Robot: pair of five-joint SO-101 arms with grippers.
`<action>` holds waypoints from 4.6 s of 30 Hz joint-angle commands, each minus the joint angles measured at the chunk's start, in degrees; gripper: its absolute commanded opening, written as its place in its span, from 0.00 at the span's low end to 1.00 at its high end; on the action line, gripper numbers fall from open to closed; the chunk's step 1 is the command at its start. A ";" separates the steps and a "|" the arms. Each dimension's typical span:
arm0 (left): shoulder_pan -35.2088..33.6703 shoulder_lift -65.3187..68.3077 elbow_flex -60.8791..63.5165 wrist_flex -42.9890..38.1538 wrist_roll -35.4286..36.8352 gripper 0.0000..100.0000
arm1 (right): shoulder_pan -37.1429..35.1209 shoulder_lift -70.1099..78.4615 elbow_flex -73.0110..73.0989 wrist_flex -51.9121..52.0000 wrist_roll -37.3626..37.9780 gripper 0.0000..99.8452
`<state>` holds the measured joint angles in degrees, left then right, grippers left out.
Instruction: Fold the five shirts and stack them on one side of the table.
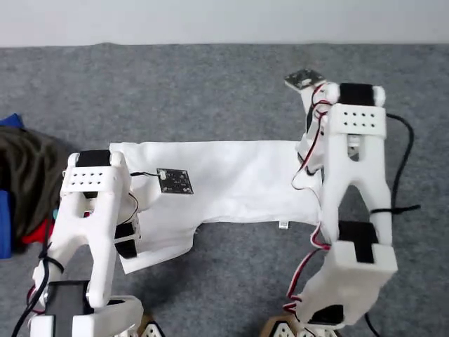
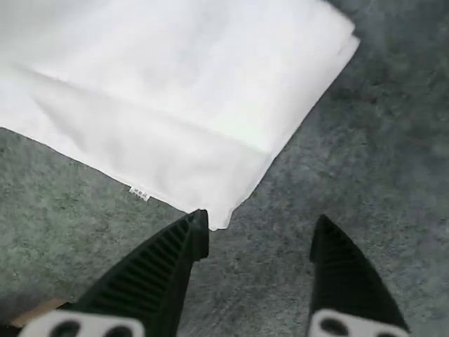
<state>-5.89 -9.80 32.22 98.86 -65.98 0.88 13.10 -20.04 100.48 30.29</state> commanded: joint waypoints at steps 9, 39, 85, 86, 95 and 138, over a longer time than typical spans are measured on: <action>-4.40 -10.46 -4.97 1.67 0.53 0.19 | 0.22 -7.69 -0.35 1.89 0.26 0.27; -3.87 -13.80 0.48 -24.18 43.87 0.01 | -4.88 3.47 -0.62 -3.82 -18.81 0.02; 10.29 2.99 16.22 -29.01 15.12 0.21 | 2.68 -4.35 -0.62 1.19 -16.00 0.02; 10.29 4.22 15.52 -28.92 15.12 0.19 | 2.68 -4.35 -0.62 1.19 -16.00 0.02; 10.73 9.32 13.58 -29.10 15.03 0.02 | 2.77 -4.35 -0.70 1.27 -16.00 0.02; 5.01 32.09 -35.21 -27.43 15.12 0.15 | 2.33 -4.35 -0.70 2.07 -16.44 0.02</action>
<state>-0.88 21.93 3.12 68.26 -51.30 2.90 12.04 -20.04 100.48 13.76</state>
